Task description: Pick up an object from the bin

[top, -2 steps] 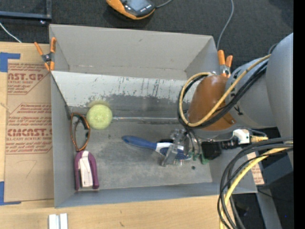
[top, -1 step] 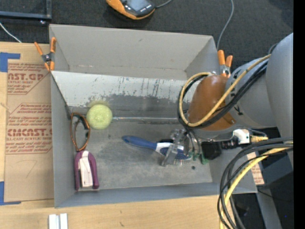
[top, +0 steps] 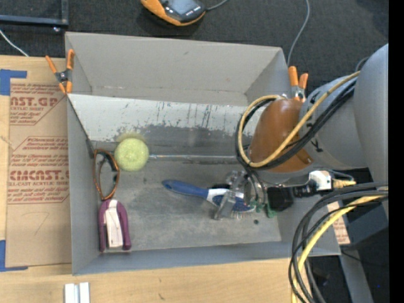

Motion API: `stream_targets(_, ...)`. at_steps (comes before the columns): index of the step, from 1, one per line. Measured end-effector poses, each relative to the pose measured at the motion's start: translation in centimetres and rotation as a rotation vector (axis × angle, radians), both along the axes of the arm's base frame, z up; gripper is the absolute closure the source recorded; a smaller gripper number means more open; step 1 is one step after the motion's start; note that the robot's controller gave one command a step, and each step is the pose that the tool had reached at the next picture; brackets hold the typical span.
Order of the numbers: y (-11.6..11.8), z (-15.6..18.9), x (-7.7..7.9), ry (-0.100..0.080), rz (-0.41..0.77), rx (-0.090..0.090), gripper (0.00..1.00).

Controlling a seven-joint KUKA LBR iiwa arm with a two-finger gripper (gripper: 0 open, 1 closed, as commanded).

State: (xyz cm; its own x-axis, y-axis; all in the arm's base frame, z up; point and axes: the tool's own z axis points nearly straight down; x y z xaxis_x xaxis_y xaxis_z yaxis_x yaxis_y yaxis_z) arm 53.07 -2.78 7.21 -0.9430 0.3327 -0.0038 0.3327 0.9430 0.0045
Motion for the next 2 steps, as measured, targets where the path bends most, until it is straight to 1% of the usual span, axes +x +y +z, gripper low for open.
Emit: stream_targets(2, 0.0, 2.3, -0.1, 0.004, 0.000, 0.001, 1.00)
